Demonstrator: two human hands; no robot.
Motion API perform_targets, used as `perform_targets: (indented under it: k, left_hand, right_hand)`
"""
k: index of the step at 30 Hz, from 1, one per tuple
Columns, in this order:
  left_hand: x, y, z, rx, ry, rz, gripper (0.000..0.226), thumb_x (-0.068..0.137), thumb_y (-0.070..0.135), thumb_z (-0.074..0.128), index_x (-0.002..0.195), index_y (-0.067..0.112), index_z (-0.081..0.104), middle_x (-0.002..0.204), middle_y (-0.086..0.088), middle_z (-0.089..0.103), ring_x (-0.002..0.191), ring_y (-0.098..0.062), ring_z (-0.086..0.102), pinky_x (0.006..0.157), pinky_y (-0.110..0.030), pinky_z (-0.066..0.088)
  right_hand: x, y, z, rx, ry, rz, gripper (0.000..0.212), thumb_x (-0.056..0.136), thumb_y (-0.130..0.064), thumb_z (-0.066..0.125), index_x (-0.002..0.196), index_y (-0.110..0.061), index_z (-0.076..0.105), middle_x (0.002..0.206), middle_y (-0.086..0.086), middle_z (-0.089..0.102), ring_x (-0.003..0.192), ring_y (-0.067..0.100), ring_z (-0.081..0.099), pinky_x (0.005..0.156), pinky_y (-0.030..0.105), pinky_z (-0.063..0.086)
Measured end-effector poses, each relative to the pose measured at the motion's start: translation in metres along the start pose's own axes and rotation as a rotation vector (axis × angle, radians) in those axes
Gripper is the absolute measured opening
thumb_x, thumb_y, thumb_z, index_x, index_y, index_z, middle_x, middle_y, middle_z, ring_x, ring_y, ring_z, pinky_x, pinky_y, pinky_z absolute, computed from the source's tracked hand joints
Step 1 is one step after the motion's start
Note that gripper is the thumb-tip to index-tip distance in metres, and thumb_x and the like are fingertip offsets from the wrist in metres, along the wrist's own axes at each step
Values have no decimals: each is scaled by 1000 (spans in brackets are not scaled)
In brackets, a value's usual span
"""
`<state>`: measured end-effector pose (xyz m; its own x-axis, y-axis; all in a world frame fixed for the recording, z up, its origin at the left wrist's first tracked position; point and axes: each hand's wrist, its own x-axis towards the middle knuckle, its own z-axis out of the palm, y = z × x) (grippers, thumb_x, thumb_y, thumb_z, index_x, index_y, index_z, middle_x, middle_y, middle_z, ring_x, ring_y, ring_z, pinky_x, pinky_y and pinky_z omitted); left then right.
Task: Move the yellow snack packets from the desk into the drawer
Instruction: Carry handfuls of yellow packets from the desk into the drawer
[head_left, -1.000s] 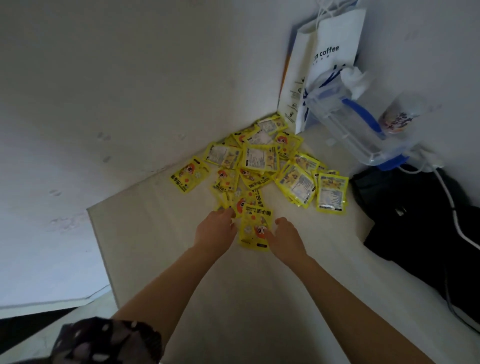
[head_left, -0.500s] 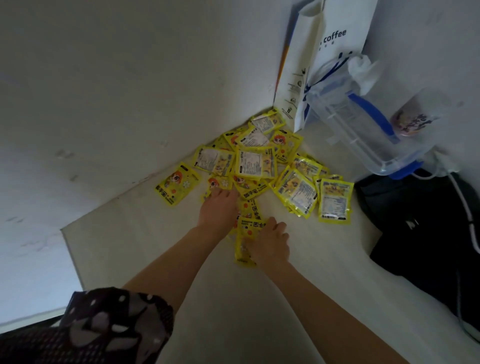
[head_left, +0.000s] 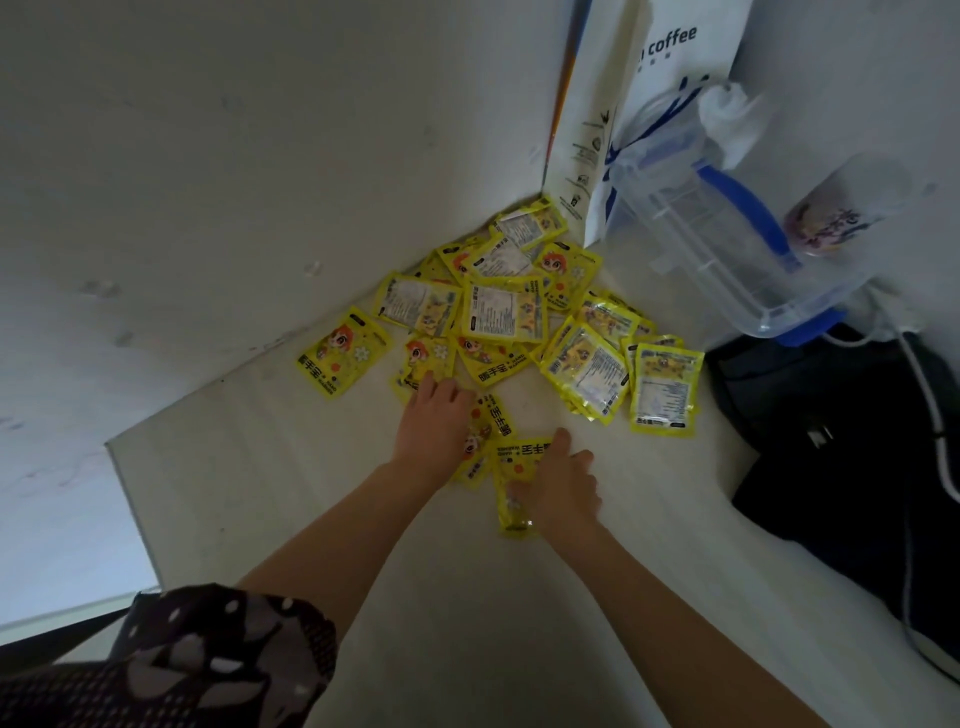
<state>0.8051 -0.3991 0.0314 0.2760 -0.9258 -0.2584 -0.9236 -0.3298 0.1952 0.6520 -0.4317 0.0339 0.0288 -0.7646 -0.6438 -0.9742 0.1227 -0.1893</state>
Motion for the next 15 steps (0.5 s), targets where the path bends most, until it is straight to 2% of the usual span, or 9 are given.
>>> perform_targets:
  k: [4,7,11,15]
  left_hand:
    - [-12,-1,-1,-61,32,-17,48,85,9,60,131,15,49,126,-7,47,119,-28,37,96,-36,39]
    - [-22,-5,-1,-150,33,-50,41,85,5,59,124,13,51,125,-7,46,115,-28,42,89,-38,44]
    - [-36,-13,1,-278,10,-113,34,88,5,53,120,17,50,122,-3,51,109,-26,52,83,-41,48]
    - [-47,-24,1,-333,-15,-184,30,88,9,51,115,22,49,114,-2,60,100,-28,59,77,-39,49]
  right_hand:
    - [0,3,-1,48,-11,-2,80,72,-35,77,131,-14,27,126,15,44,118,37,46,93,48,42]
    - [-1,2,-2,-8,15,1,79,70,-39,79,126,-7,33,129,14,46,122,35,42,94,45,41]
    - [-1,5,-1,-14,10,21,78,68,-41,79,125,-5,40,130,14,43,123,34,39,95,43,41]
    - [-5,4,-2,53,-9,39,69,72,-36,78,122,-8,39,126,16,37,118,37,39,92,47,42]
